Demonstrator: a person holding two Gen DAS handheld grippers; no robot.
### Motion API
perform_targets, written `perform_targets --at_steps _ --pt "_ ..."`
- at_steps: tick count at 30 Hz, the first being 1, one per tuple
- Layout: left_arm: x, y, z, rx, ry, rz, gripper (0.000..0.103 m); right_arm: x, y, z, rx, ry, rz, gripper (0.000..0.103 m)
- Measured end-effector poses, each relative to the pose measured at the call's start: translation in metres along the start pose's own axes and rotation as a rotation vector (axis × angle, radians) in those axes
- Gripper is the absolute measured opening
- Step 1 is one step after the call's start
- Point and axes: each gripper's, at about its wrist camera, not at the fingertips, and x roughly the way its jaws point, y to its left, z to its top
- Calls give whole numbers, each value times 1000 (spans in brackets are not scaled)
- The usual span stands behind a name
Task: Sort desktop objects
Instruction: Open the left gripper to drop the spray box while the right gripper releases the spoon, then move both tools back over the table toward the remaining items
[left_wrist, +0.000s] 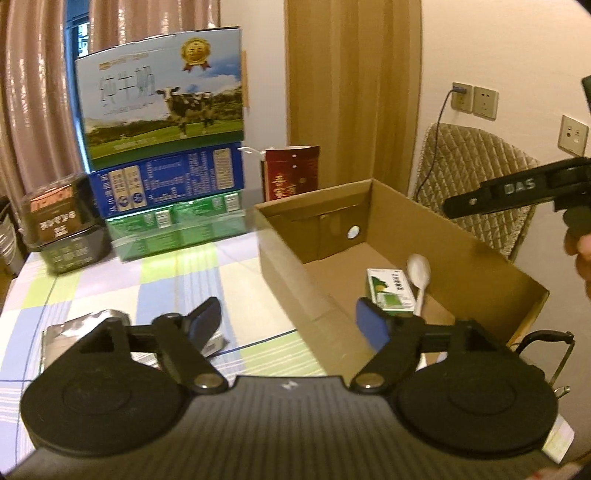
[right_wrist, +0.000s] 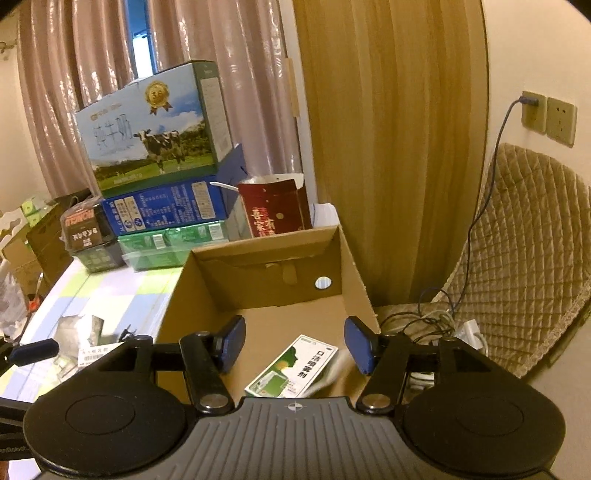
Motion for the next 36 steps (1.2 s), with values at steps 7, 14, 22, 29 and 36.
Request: perform_targets --at_steps 7,14,22,29,36 --pt "-28 16 -9 8 -12 45 93 -25 19 -4 -13 -17 25 71" --pt "-63 42 -19 -7 -32 116 102 -48 51 -13 -42 -29 61 86" --pt "-105 75 -38 -24 -57 208 102 -71 98 -23 -92 -45 136 101" --pt "-137 100 -70 -34 -37 261 102 -76 136 -35 -108 -34 204 101" --pt "-152 132 -96 -62 -1 317 102 -65 171 -49 -124 -9 253 101"
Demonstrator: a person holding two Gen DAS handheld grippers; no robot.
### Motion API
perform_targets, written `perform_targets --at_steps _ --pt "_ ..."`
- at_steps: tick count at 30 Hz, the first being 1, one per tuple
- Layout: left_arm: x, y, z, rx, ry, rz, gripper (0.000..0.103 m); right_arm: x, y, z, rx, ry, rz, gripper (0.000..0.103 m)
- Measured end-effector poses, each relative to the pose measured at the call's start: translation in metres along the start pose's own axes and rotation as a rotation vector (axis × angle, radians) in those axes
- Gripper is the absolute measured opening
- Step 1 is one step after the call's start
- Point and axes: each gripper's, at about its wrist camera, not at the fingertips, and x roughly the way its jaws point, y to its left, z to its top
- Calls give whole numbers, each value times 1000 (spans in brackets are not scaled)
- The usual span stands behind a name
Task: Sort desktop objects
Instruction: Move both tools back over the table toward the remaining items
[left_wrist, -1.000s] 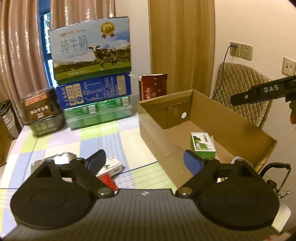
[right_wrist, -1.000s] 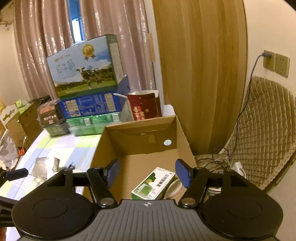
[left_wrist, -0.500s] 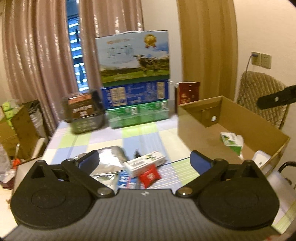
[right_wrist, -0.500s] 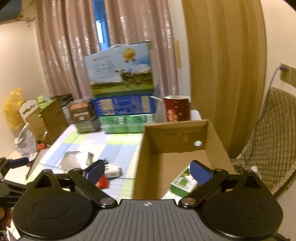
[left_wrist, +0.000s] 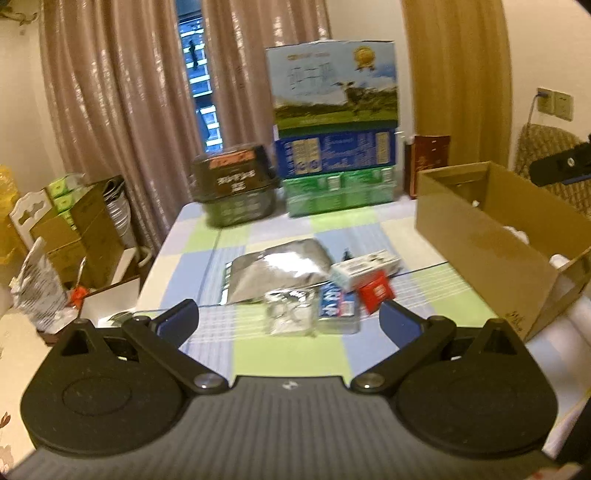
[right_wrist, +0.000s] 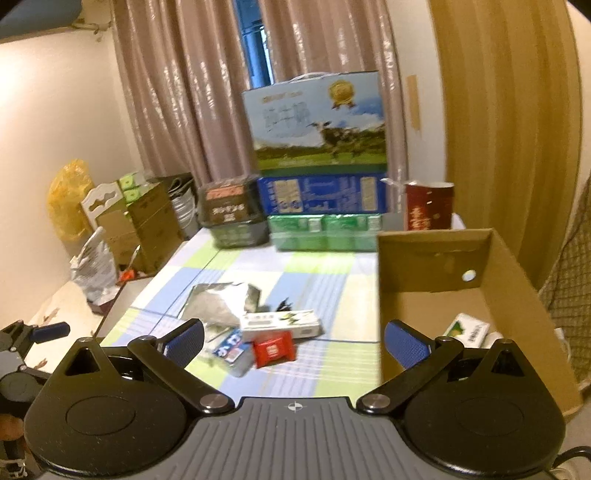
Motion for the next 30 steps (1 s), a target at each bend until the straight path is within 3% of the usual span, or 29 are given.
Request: perform_targets --at_steps 10,21,30 --pt "21 35 -24 -46 19 41 102 43 27 -24 4 59 31 101" --pt "84 59 -40 -73 67 -24 102 116 42 -53 9 125 13 101" --pt "136 77 -39 -26 68 -53 102 181 48 -76 41 179 9 101"
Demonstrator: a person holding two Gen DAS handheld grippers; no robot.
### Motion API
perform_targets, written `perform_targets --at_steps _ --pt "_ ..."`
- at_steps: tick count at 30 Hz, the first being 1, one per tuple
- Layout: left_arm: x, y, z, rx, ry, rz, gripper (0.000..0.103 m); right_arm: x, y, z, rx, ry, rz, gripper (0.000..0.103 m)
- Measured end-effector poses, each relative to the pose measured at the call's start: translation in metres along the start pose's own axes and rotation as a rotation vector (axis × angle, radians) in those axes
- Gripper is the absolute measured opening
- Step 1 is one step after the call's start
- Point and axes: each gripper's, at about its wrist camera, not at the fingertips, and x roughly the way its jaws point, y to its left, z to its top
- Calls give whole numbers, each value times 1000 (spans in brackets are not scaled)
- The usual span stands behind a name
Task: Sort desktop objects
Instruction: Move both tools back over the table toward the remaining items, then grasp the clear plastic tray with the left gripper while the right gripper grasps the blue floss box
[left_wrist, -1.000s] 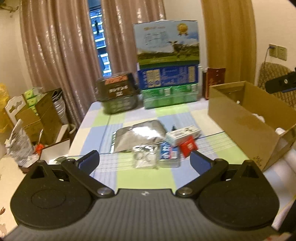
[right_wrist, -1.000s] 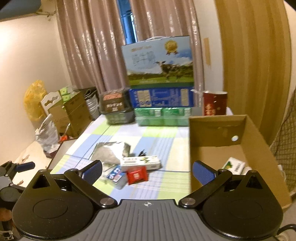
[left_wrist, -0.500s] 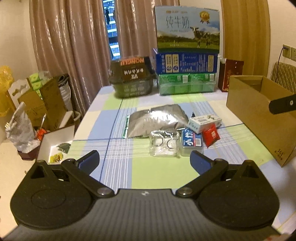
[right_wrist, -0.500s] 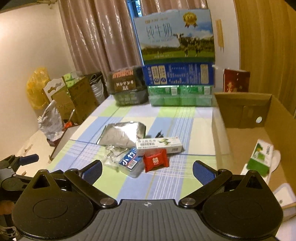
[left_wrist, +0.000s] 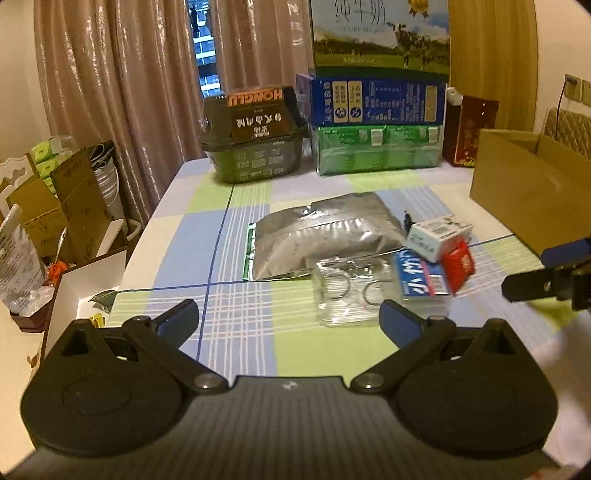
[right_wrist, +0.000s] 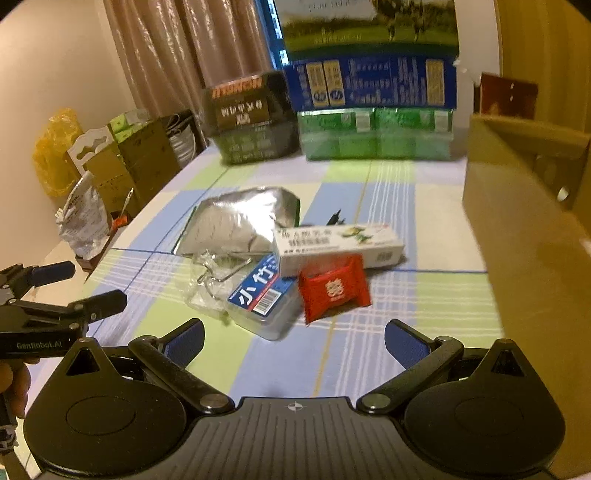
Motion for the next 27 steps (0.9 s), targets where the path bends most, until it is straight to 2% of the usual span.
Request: perform_targets --at_steps 5,10,13,26,27 --pt "25 12 2 -7 14 -27 102 32 7 3 12 29 7 100" --pt "44 15 4 5 30 -43 102 62 11 8 38 67 20 83" --pt "53 17 5 7 32 -56 102 74 14 8 35 81 18 78" --pt "67 15 1 40 58 -74 102 92 25 11 18 69 -7 77" --pt "67 15 0 43 56 -84 102 91 24 11 12 71 -7 73"
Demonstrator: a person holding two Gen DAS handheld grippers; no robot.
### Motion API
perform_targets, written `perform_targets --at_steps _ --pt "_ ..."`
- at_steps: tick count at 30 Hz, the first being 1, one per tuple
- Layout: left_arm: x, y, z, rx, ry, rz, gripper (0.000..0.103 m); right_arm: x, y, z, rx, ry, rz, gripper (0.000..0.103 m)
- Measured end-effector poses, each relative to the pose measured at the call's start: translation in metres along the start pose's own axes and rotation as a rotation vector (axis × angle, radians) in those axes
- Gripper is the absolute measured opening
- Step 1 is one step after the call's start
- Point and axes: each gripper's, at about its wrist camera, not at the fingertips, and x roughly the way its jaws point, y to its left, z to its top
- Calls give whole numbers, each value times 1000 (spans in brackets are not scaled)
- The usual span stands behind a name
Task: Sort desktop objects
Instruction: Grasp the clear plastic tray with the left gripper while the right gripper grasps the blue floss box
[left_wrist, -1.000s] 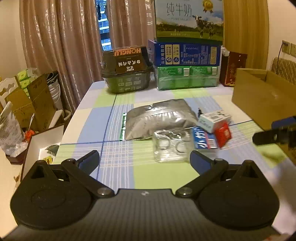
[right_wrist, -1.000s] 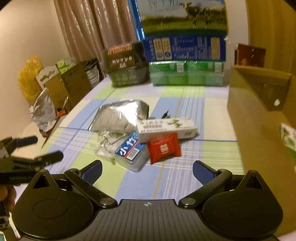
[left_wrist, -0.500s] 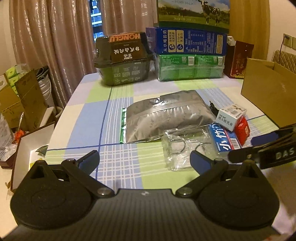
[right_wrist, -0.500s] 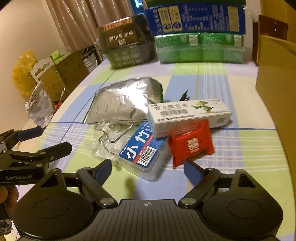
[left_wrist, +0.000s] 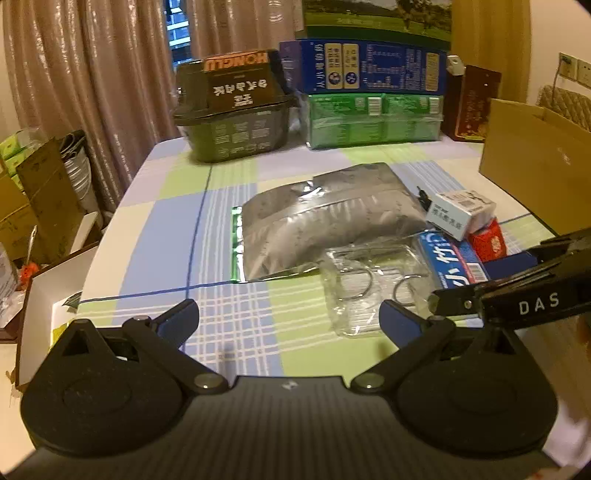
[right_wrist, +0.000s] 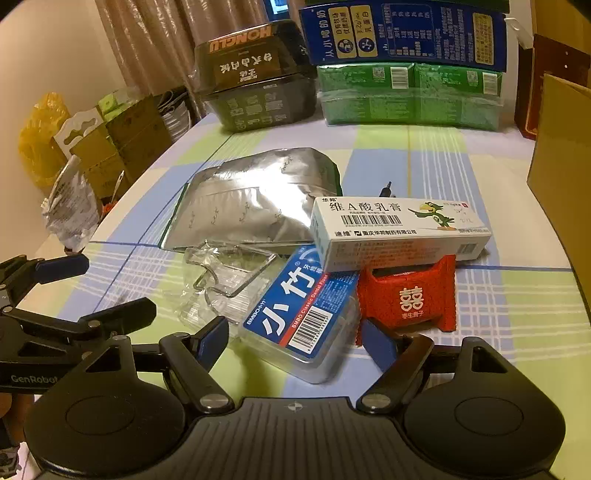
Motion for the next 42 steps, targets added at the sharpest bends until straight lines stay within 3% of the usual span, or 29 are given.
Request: perform_targets --at_steps 1,4,14,19,25,26,27,35,42 --pt "0 -1 0 2 1 -7 102 0 -1 0 -6 3 -5 64" --pt "2 -6 -1 20 6 -29 102 -4 -6 0 -1 19 -3 58" --pt "20 -32 6 30 3 -120 102 -24 -25 -2 0 57 -59 56" --pt "39 -41 14 6 3 -113 102 -27 -34 -6 -4 57 -57 56" --pt "50 -43 21 -25 -8 -93 80 -25 -34 -8 -29 50 -49 59" --pt "51 -43 21 -24 -7 -100 68 -25 -33 -9 -39 47 -56 60" --pt "49 -44 21 -17 -6 -99 67 -24 -32 -9 -42 44 -59 60" --pt "28 -49 14 -18 48 -82 65 -24 -36 -13 -25 39 -49 56" --pt "-17 -73 -9 33 87 -90 65 -65 -30 -34 -44 77 -4 56"
